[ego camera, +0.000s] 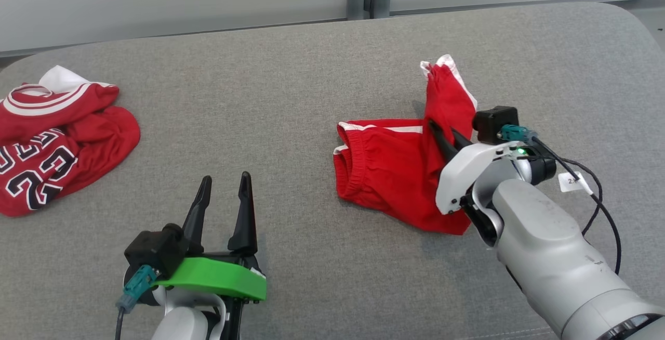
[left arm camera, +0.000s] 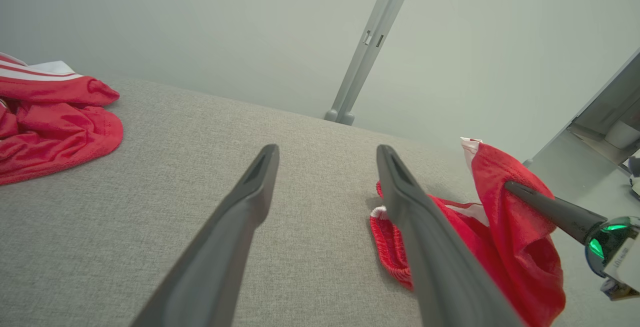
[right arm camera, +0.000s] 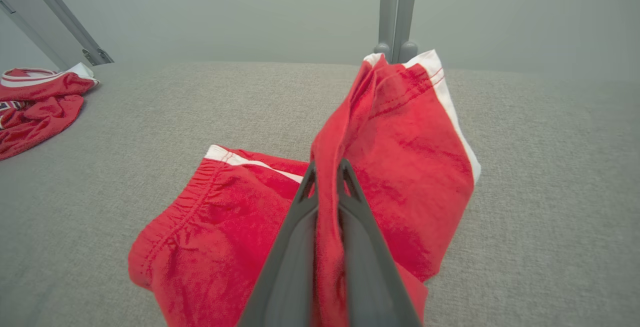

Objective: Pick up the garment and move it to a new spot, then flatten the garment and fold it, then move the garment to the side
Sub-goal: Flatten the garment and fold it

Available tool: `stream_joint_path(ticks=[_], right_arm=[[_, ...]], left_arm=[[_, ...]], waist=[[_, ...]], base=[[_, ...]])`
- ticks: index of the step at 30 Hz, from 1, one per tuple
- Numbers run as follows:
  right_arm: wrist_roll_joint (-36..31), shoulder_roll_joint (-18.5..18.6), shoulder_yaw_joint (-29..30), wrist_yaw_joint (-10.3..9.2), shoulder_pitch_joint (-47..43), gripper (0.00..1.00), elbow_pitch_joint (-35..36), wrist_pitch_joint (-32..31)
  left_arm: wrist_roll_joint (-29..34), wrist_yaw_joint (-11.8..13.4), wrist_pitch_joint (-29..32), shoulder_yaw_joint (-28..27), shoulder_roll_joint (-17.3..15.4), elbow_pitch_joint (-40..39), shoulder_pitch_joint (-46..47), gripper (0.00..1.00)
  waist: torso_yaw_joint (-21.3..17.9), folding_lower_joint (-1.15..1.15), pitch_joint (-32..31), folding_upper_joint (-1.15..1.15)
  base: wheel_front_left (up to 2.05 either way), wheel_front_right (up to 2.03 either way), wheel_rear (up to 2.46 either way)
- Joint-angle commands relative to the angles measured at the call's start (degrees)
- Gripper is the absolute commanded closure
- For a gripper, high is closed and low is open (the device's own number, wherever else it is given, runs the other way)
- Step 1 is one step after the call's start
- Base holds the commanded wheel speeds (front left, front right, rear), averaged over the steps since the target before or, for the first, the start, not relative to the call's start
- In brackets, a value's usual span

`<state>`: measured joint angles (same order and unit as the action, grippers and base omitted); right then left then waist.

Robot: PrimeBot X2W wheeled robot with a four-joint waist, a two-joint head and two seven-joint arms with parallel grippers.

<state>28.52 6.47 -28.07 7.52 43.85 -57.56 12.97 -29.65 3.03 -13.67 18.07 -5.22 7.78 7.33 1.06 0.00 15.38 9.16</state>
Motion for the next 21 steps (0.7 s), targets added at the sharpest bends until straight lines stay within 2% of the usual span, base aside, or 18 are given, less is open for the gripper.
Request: stream_joint_path(ticks=[1, 11, 21], right_arm=[[-0.6, -0.4, -1.3, -0.06, 0.1, 1.00, 0.7, -0.4], [-3.5, -2.7, -9.3, -0.05, -2.0, 1.00, 2.2, -3.1], [-5.6, -3.4, -14.2, -0.05, -2.6, 1.00, 1.7, -4.2]], left_arm=[[-0.4, 0.0, -0.3, -0.1, 0.0, 0.2, -0.4, 0.00], [-0.7, -0.2, -0.9, -0.6, 0.0, 0.5, 0.4, 0.00], [-0.7, 0.0, -1.1, -0.5, 0.3, 0.7, 1.0, 0.00]], waist=[[0.5, 0.00, 0.0, 0.00], [2.1, 0.00, 1.0, 0.00], [2.7, 0.00, 1.5, 0.00]], base=[[0.00, 0.00, 0.00], [0.00, 0.00, 0.00], [0.00, 0.00, 0.00]])
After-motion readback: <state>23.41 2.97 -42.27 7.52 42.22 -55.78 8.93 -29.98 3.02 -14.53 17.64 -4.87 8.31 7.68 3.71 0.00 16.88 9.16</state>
